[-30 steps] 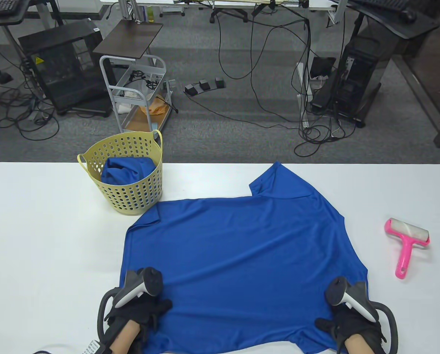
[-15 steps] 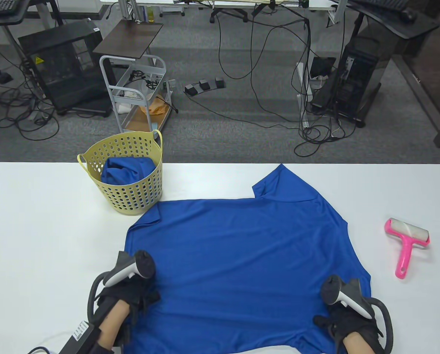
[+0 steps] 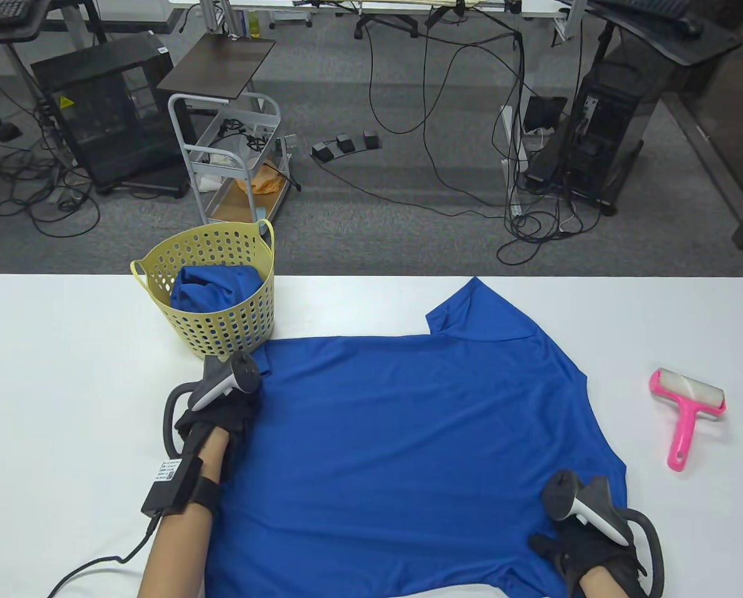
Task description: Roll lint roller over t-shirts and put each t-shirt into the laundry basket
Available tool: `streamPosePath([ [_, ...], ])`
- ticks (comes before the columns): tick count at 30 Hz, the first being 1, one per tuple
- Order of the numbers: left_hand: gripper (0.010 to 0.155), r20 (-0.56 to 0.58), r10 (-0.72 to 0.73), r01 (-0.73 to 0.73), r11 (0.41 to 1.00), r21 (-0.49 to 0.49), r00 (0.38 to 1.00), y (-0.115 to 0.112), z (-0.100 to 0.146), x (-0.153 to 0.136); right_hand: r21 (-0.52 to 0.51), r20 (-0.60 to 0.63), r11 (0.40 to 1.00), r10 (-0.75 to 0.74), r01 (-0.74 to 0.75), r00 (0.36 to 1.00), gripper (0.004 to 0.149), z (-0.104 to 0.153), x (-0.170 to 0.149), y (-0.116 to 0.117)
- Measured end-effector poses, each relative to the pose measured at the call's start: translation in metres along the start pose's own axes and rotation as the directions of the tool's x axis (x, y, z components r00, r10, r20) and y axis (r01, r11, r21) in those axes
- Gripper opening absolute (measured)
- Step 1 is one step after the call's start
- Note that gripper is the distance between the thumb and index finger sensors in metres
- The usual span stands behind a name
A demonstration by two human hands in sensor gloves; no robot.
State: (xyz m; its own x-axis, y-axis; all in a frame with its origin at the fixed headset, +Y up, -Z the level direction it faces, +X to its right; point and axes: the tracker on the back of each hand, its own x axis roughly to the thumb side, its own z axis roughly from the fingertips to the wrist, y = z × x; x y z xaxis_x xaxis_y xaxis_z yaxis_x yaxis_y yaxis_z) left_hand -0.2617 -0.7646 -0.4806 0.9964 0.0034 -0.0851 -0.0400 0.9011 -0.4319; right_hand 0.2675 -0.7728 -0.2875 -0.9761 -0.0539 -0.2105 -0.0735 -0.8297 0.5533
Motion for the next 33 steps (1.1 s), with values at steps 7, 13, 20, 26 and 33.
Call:
streamPosePath([
  [7,0.048,0.004,-0.002,0.001,0.970,0.245,1.000,0.009,0.006,-0.013,0.000,0.002,1.000,0.002,-0.002,1.000,0.078,0.000,0.000,0.000],
  [13,0.049,-0.121,0.197,-0.157,0.948,0.276,0.973,0.011,0.004,-0.035,0.001,0.004,1.000,0.003,-0.003,1.000,0.077,0.000,0.001,0.001],
  [20,0.072,-0.290,0.199,-0.157,0.974,0.163,0.936,0.010,0.008,-0.046,0.004,0.004,1.000,0.003,-0.003,1.000,0.077,0.000,0.001,0.001],
  [26,0.076,-0.029,0.257,-0.255,0.965,0.060,0.966,0.010,0.056,-0.017,0.011,0.062,0.997,-0.080,0.079,0.995,0.075,-0.003,-0.009,-0.020],
  [33,0.081,0.069,0.222,-0.201,0.953,-0.226,0.973,-0.044,0.100,0.015,-0.138,-0.136,0.956,-0.279,0.261,0.951,0.075,-0.035,-0.072,-0.073],
])
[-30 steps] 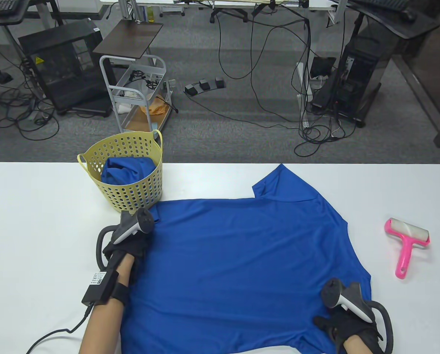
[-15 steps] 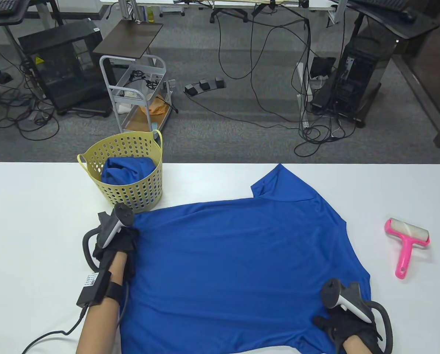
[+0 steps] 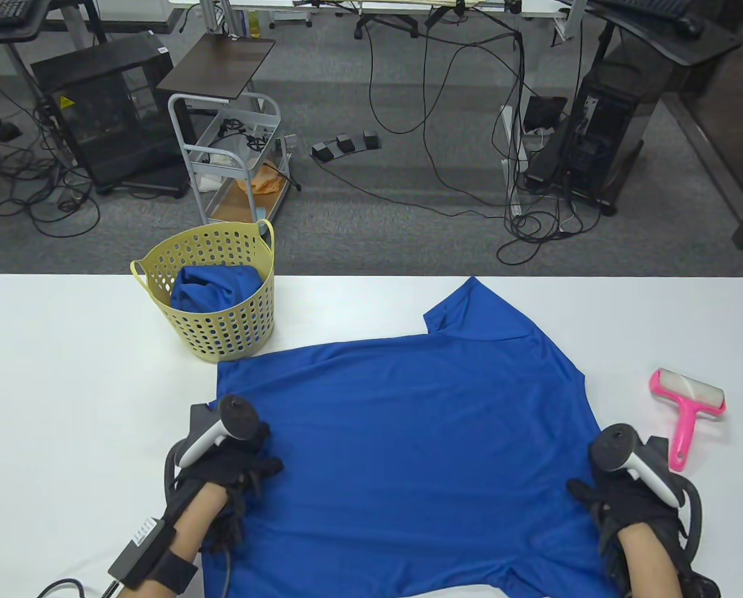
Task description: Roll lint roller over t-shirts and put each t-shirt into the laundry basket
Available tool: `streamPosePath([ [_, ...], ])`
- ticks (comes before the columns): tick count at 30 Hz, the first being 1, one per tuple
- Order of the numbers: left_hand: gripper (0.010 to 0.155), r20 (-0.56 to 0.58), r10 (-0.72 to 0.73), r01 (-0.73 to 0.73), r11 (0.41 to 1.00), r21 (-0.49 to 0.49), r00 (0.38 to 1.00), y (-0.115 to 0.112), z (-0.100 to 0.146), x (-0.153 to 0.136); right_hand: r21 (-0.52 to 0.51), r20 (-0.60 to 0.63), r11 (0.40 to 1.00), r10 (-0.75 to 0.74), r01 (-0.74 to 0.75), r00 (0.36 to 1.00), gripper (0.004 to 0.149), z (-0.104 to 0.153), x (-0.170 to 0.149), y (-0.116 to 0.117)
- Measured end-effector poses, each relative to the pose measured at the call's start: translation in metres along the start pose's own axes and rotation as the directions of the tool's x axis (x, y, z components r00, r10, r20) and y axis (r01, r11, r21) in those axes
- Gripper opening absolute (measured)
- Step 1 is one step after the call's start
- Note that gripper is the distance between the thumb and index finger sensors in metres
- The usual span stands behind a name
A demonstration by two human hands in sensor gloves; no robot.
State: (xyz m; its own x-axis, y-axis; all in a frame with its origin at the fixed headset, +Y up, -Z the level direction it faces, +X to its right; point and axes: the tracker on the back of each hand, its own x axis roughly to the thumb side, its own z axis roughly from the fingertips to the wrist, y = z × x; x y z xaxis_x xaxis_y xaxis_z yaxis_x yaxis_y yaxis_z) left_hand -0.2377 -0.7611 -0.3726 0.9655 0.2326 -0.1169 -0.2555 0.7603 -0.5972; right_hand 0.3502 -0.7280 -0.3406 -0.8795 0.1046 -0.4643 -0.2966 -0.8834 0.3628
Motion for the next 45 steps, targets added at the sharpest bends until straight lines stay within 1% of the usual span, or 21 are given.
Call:
streamPosePath([
  [3,0.085,-0.001,-0.059,0.059,0.998,-0.007,0.998,-0.018,0.001,-0.002,-0.082,-0.160,0.996,-0.060,0.047,0.985,0.075,-0.033,-0.024,-0.016],
  [4,0.086,-0.003,-0.072,0.072,0.997,0.004,0.997,-0.021,0.001,-0.003,-0.065,-0.220,0.997,-0.060,0.047,0.974,0.076,-0.045,-0.031,-0.019],
  [7,0.086,-0.008,-0.084,0.084,0.996,0.000,0.996,-0.025,-0.001,-0.007,0.002,-0.315,1.000,-0.005,0.006,0.949,0.076,-0.070,-0.044,-0.022],
  [9,0.086,0.003,-0.068,0.068,0.998,0.001,0.998,-0.025,-0.001,-0.008,-0.003,-0.315,1.000,-0.019,0.019,0.949,0.075,-0.082,-0.049,-0.020],
  [11,0.086,0.007,-0.067,0.067,0.998,-0.002,0.998,-0.025,-0.001,-0.009,-0.010,-0.333,0.999,-0.045,0.044,0.942,0.073,-0.088,-0.051,-0.018],
  [13,0.085,0.011,-0.065,0.065,0.998,-0.011,0.998,-0.026,-0.001,-0.010,0.019,-0.337,0.999,-0.039,0.048,0.941,0.072,-0.093,-0.054,-0.016],
  [15,0.085,0.013,-0.058,0.058,0.998,-0.016,0.998,-0.026,-0.001,-0.009,-0.021,-0.340,1.000,-0.026,0.020,0.940,0.067,-0.095,-0.053,-0.017],
  [17,0.086,0.014,-0.059,0.059,0.998,-0.027,0.998,-0.026,-0.001,-0.009,-0.104,-0.345,0.993,0.019,-0.059,0.939,0.059,-0.093,-0.050,-0.020],
  [20,0.086,0.010,-0.061,0.062,0.998,-0.030,0.998,-0.026,-0.002,-0.009,-0.179,-0.342,0.983,-0.015,-0.050,0.940,0.051,-0.088,-0.043,-0.024],
  [21,0.085,0.009,-0.063,0.063,0.997,-0.032,0.998,-0.026,-0.002,-0.010,-0.249,-0.314,0.968,-0.057,-0.024,0.948,0.048,-0.081,-0.036,-0.027],
  [25,0.085,0.006,-0.060,0.060,0.998,-0.035,0.998,-0.025,-0.001,-0.010,-0.404,-0.177,0.914,-0.032,-0.043,0.984,0.038,-0.053,-0.007,-0.043],
  [26,0.085,0.006,-0.060,0.060,0.998,-0.034,0.998,-0.025,-0.001,-0.010,-0.424,-0.140,0.905,-0.031,-0.032,0.990,0.038,-0.046,0.000,-0.047],
  [29,0.085,0.007,-0.061,0.061,0.998,-0.033,0.998,-0.025,-0.001,-0.010,-0.474,0.050,0.879,-0.030,0.050,0.998,0.040,-0.004,0.031,-0.057],
  [31,0.085,0.007,-0.061,0.061,0.998,-0.034,0.998,-0.025,-0.001,-0.010,-0.449,0.150,0.890,-0.012,0.079,0.989,0.047,0.026,0.049,-0.060],
  [33,0.086,-0.004,-0.055,0.055,0.997,-0.046,0.998,-0.025,-0.002,-0.011,-0.366,0.219,0.926,-0.006,0.088,0.976,0.051,0.059,0.068,-0.058],
  [35,0.086,-0.007,-0.057,0.056,0.997,-0.051,0.998,-0.025,-0.003,-0.011,-0.315,0.226,0.948,0.017,0.057,0.974,0.057,0.081,0.080,-0.051],
  [37,0.086,-0.011,-0.054,0.054,0.997,-0.052,0.998,-0.024,-0.003,-0.011,-0.253,0.207,0.967,0.089,-0.034,0.974,0.053,0.102,0.092,-0.040],
  [40,0.086,-0.012,-0.053,0.053,0.997,-0.049,0.999,-0.024,-0.003,-0.011,-0.208,0.176,0.967,0.182,-0.144,0.967,0.048,0.117,0.100,-0.027],
  [42,0.087,-0.016,-0.040,0.039,0.997,-0.061,0.999,-0.024,-0.004,-0.012,-0.157,0.147,0.965,0.231,-0.208,0.962,0.046,0.115,0.104,-0.018],
  [44,0.087,-0.020,-0.031,0.030,0.997,-0.066,0.999,-0.024,-0.004,-0.013,-0.199,0.133,0.959,0.229,-0.201,0.964,0.045,0.111,0.108,-0.019],
  [45,0.087,-0.023,-0.030,0.028,0.997,-0.065,0.999,-0.024,-0.004,-0.013,-0.192,0.130,0.962,0.223,-0.196,0.966,0.045,0.107,0.110,-0.019],
])
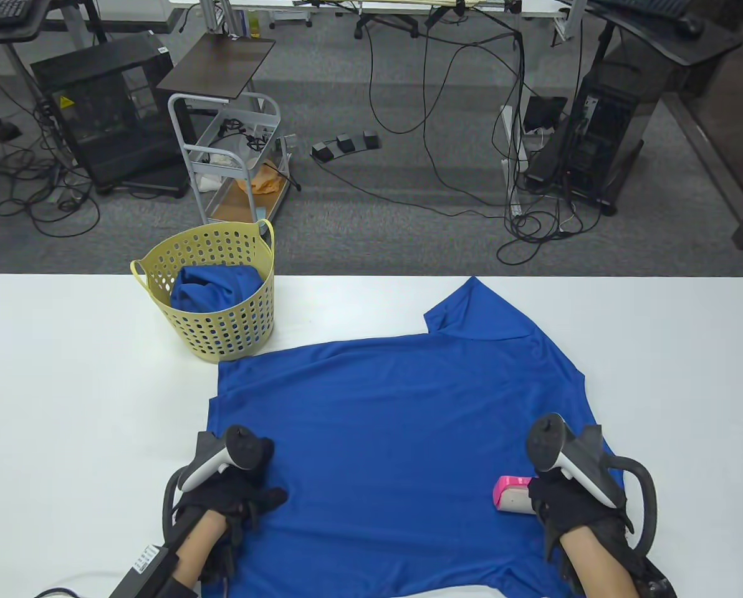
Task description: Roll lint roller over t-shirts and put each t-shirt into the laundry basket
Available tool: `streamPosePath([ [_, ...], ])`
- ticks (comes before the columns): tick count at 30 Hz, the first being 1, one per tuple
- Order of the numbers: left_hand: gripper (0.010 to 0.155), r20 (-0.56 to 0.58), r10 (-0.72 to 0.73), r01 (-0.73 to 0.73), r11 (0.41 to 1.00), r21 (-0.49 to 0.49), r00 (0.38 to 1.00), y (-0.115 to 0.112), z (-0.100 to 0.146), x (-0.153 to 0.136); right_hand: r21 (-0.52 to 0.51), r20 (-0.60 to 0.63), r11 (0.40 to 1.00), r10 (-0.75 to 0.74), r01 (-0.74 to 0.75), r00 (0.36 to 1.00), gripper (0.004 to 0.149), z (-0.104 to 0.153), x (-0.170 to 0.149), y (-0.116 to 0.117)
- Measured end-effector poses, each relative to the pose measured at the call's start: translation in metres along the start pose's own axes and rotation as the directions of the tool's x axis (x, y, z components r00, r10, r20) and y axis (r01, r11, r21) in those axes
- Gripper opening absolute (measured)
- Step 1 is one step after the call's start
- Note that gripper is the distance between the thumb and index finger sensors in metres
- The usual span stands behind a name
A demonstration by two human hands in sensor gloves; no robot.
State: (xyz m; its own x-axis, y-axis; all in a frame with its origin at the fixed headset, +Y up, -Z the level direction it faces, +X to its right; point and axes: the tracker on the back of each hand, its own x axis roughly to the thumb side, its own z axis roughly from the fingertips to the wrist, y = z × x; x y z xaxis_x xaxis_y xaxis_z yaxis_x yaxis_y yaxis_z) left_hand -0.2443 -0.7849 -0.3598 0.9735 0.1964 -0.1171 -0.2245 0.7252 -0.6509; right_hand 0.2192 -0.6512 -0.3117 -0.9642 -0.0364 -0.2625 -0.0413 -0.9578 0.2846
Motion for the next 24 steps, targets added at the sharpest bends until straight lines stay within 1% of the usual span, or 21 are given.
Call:
streamPosePath([
  [1,0.087,-0.001,0.000,0.000,1.000,0.000,1.000,0.000,0.000,0.000,-0.003,-0.016,1.000,-0.002,0.002,1.000,0.045,-0.007,0.003,0.000],
  [3,0.087,-0.003,0.000,0.000,1.000,-0.004,1.000,0.000,0.000,0.000,-0.046,-0.042,0.999,0.005,-0.007,0.999,0.045,-0.027,0.008,-0.001],
  [5,0.087,-0.002,0.001,-0.001,1.000,-0.006,1.000,0.000,0.000,0.000,-0.078,-0.062,0.996,-0.040,0.036,0.997,0.046,-0.060,0.015,-0.001],
  [6,0.087,-0.002,0.002,-0.002,1.000,-0.006,1.000,0.000,0.000,0.000,-0.079,-0.087,0.995,-0.061,0.055,0.994,0.047,-0.073,0.018,0.000],
  [8,0.087,0.000,0.001,-0.001,1.000,-0.003,1.000,0.000,0.000,-0.001,-0.055,-0.105,0.993,-0.114,0.109,0.988,0.051,-0.111,0.023,0.003],
  [9,0.087,-0.001,0.001,-0.001,1.000,-0.001,1.000,0.000,0.000,-0.001,-0.064,-0.122,0.989,-0.137,0.129,0.983,0.052,-0.128,0.024,0.004],
  [11,0.087,0.000,0.000,0.000,1.000,-0.001,1.000,0.000,0.000,-0.001,-0.069,-0.149,0.984,-0.170,0.162,0.974,0.055,-0.155,0.025,0.006],
  [12,0.087,0.000,-0.002,0.002,1.000,-0.001,1.000,0.000,0.000,-0.001,-0.059,-0.157,0.982,-0.189,0.182,0.969,0.057,-0.167,0.025,0.007],
  [14,0.087,0.000,-0.002,0.002,1.000,-0.002,1.000,0.000,0.000,-0.001,-0.030,-0.176,0.976,-0.215,0.214,0.961,0.059,-0.176,0.025,0.007],
  [17,0.086,0.002,-0.004,0.004,1.000,0.000,1.000,-0.001,0.000,-0.001,-0.034,-0.162,0.981,-0.195,0.192,0.967,0.057,-0.169,0.023,0.002],
  [19,0.087,0.001,-0.005,0.005,1.000,-0.004,1.000,-0.001,0.000,-0.001,-0.038,-0.117,0.987,-0.157,0.153,0.981,0.055,-0.151,0.018,-0.003],
  [22,0.087,0.002,-0.010,0.010,1.000,-0.003,1.000,-0.001,0.000,-0.001,0.020,-0.073,0.991,-0.129,0.130,0.989,0.050,-0.105,0.008,-0.010],
  [24,0.087,0.003,-0.010,0.010,1.000,-0.001,1.000,-0.001,0.000,-0.001,0.108,-0.056,0.987,-0.117,0.123,0.992,0.049,-0.062,0.000,-0.011],
])
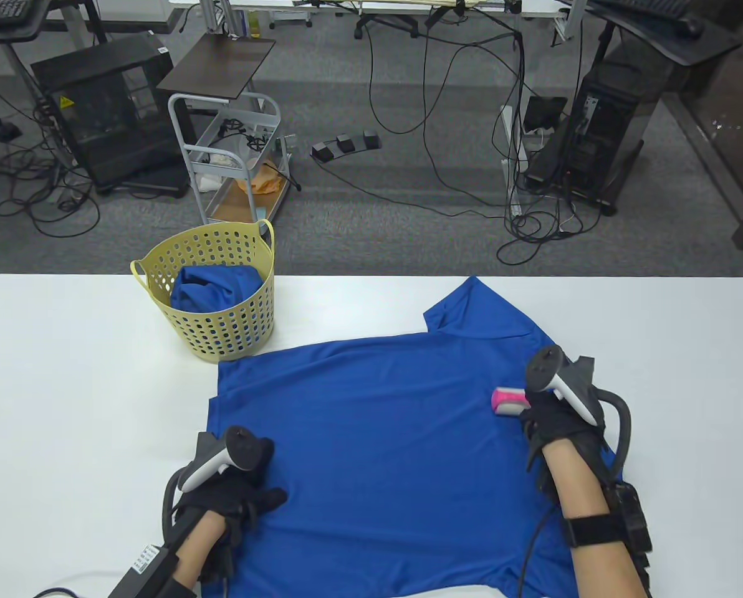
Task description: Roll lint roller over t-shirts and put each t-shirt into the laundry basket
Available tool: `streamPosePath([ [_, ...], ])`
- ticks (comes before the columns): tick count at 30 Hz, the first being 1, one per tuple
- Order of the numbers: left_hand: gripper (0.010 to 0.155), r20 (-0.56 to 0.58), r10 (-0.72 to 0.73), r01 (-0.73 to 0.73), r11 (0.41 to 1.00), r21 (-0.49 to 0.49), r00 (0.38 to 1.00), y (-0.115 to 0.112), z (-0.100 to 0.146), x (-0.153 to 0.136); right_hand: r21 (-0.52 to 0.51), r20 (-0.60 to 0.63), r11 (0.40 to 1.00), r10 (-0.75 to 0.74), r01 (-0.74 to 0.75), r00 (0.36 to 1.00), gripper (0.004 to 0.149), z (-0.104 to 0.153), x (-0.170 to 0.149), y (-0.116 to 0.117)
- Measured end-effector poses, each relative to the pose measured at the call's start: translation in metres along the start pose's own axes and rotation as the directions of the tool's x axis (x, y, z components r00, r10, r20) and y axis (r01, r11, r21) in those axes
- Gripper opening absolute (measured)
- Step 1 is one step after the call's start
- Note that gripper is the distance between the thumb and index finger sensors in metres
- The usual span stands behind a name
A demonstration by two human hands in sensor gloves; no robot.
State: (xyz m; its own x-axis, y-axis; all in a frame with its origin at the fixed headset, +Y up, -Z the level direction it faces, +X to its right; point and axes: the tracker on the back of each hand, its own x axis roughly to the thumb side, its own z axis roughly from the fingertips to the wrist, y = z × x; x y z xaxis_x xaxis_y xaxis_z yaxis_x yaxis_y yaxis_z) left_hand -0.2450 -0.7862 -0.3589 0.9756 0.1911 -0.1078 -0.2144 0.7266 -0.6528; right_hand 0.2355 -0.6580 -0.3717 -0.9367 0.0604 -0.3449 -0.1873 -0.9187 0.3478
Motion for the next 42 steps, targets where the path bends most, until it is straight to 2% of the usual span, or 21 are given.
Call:
streamPosePath([
  [2,0.087,0.001,-0.001,0.001,1.000,-0.004,1.000,0.000,0.000,0.000,0.039,0.071,0.999,0.034,-0.037,0.997,0.047,0.037,-0.004,0.006],
  [4,0.087,0.003,0.000,0.000,1.000,-0.009,1.000,0.000,0.000,0.000,0.091,0.135,0.996,0.008,-0.021,0.991,0.045,0.060,-0.005,0.014],
  [6,0.087,0.005,0.001,-0.001,1.000,-0.009,1.000,-0.001,-0.001,0.000,0.128,0.196,0.992,-0.026,0.001,0.980,0.043,0.070,0.001,0.020],
  [8,0.087,0.006,0.001,-0.001,1.000,-0.009,1.000,-0.001,-0.001,0.000,0.085,0.175,0.996,0.020,-0.036,0.984,0.043,0.069,0.011,0.023],
  [11,0.086,0.005,0.001,-0.001,1.000,-0.006,1.000,-0.001,-0.001,0.000,0.016,0.127,1.000,0.025,-0.027,0.992,0.043,0.047,0.031,0.019],
  [13,0.087,0.003,0.001,-0.001,1.000,-0.008,1.000,-0.001,-0.001,0.001,0.006,0.095,1.000,-0.020,0.020,0.995,0.044,0.017,0.045,0.014],
  [15,0.087,0.003,0.001,-0.001,1.000,-0.008,1.000,-0.001,-0.001,0.000,-0.028,0.064,0.990,-0.135,0.137,0.989,0.045,-0.024,0.061,0.009],
  [18,0.087,0.004,0.001,-0.001,1.000,-0.007,1.000,-0.001,-0.001,0.000,-0.035,0.027,0.979,-0.199,0.200,0.980,0.049,-0.069,0.086,0.013],
  [21,0.086,0.006,0.002,-0.002,1.000,-0.007,1.000,-0.001,-0.001,0.000,-0.056,0.021,0.983,-0.176,0.177,0.984,0.057,-0.096,0.106,0.020],
  [24,0.086,0.006,0.002,-0.002,1.000,-0.010,1.000,-0.001,-0.001,0.000,-0.049,0.009,0.991,-0.121,0.121,0.993,0.060,-0.101,0.114,0.020],
  [26,0.086,0.007,0.002,-0.002,1.000,-0.009,1.000,-0.001,-0.001,0.000,-0.045,0.053,0.995,-0.087,0.089,0.995,0.060,-0.086,0.113,0.014],
  [28,0.086,0.008,0.002,-0.002,1.000,-0.010,1.000,-0.001,-0.001,0.000,-0.005,0.108,0.998,-0.066,0.067,0.992,0.057,-0.059,0.109,0.008],
  [31,0.086,0.009,0.001,-0.001,1.000,-0.013,1.000,-0.002,-0.001,0.000,0.155,0.181,0.986,0.026,-0.055,0.983,0.052,-0.002,0.096,0.006],
  [35,0.086,0.009,0.001,0.000,1.000,-0.014,1.000,-0.002,-0.001,0.000,0.280,0.313,0.947,0.064,-0.157,0.948,0.046,0.053,0.082,0.022],
  [37,0.086,0.008,0.000,0.000,1.000,-0.013,1.000,-0.002,-0.001,0.000,0.305,0.353,0.934,0.068,-0.184,0.933,0.045,0.069,0.080,0.033],
  [39,0.086,0.008,-0.002,0.002,1.000,-0.012,1.000,-0.002,-0.001,0.000,0.245,0.338,0.952,0.093,-0.183,0.937,0.045,0.076,0.081,0.034],
  [42,0.086,0.009,-0.001,0.001,1.000,-0.011,1.000,-0.002,-0.001,0.000,0.184,0.305,0.976,0.053,-0.113,0.951,0.045,0.067,0.089,0.029],
])
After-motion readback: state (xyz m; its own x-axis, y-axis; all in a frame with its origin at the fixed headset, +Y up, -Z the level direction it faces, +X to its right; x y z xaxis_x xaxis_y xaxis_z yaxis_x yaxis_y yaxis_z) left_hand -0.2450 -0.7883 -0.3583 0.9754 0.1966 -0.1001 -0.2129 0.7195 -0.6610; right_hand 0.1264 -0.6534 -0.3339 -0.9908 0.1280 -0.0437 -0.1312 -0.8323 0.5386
